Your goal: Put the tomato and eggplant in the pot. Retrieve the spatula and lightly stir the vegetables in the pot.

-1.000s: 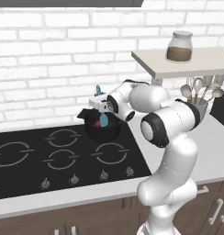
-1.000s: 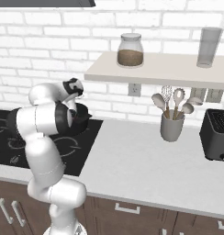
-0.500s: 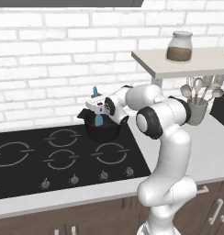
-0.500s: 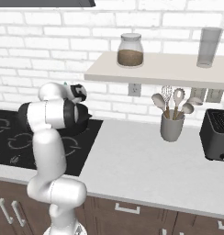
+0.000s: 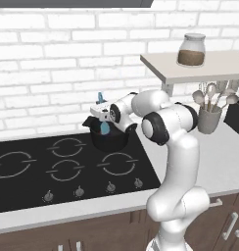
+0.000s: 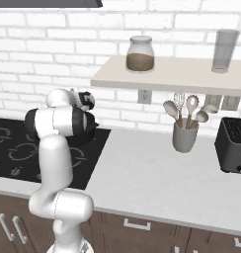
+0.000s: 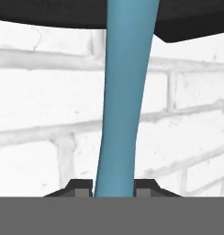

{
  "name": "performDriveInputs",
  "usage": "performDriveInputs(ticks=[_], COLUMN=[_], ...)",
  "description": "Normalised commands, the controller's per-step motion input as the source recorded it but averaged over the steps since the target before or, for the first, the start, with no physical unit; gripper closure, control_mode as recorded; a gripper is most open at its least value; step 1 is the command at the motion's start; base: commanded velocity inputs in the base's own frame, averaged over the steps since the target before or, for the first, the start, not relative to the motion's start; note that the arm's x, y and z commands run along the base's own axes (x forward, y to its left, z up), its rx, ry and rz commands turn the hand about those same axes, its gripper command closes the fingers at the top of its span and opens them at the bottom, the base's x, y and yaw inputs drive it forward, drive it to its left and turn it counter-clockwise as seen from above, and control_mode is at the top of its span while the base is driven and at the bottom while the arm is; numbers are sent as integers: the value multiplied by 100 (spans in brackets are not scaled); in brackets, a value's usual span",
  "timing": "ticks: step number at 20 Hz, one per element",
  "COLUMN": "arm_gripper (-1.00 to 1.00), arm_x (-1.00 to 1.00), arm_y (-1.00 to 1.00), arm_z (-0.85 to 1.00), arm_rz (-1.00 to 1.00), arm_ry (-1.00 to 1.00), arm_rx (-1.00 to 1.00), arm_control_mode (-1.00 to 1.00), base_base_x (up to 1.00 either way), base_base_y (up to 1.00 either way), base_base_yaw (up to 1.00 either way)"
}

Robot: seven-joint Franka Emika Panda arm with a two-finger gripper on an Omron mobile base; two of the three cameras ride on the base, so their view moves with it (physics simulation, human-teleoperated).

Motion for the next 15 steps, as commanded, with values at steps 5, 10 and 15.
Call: performDriveInputs(ticks=[5, 10, 15], arm_gripper=[100, 100, 100], arm_x=[0, 0, -1], arm_y=[0, 0, -22], arm_z=[-57, -58, -7], arm_rz=[0, 0, -7], arm_ry=[0, -15, -26], arm_rx=[0, 0, 0], arm_control_mode=[-100, -100, -100], base_base_x=[0, 0, 0], base_base_y=[0, 0, 0], base_base_yaw=[0, 0, 0])
